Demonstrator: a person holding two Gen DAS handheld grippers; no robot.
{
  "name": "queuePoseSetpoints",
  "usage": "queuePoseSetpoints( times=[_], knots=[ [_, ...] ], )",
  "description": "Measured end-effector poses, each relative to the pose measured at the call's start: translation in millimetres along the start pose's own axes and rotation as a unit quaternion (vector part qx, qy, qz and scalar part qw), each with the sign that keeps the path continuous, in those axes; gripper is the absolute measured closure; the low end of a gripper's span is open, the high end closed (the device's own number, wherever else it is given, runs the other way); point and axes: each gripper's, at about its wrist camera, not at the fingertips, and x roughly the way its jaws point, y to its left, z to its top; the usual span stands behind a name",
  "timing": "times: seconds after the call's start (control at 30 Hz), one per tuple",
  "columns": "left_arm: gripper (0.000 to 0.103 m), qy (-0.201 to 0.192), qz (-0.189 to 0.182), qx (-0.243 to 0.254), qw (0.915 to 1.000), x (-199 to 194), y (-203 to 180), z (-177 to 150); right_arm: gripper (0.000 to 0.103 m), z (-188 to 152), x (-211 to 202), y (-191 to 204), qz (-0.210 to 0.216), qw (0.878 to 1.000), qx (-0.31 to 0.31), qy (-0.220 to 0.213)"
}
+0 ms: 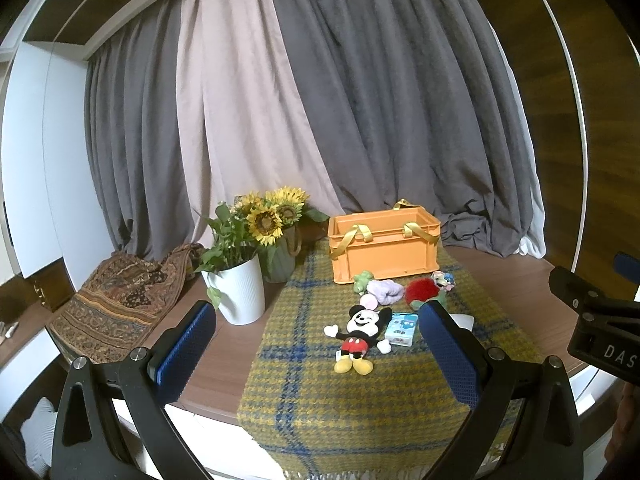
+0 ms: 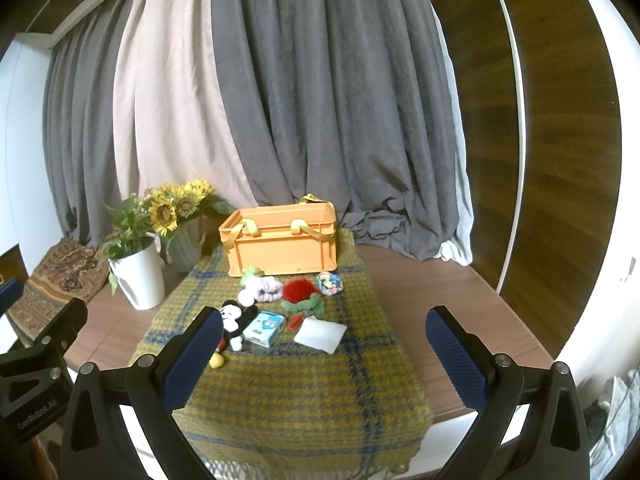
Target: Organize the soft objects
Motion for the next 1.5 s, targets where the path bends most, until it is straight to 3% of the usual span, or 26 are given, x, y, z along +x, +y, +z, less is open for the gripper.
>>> queuePoseSetpoints(
  times=[1.5],
  knots=[
    [0.000,0.003,-0.002,0.001,1.0000,7,7,-12,0.000,-2,6,9,0.001,1.000,-0.003,0.006]
  ],
)
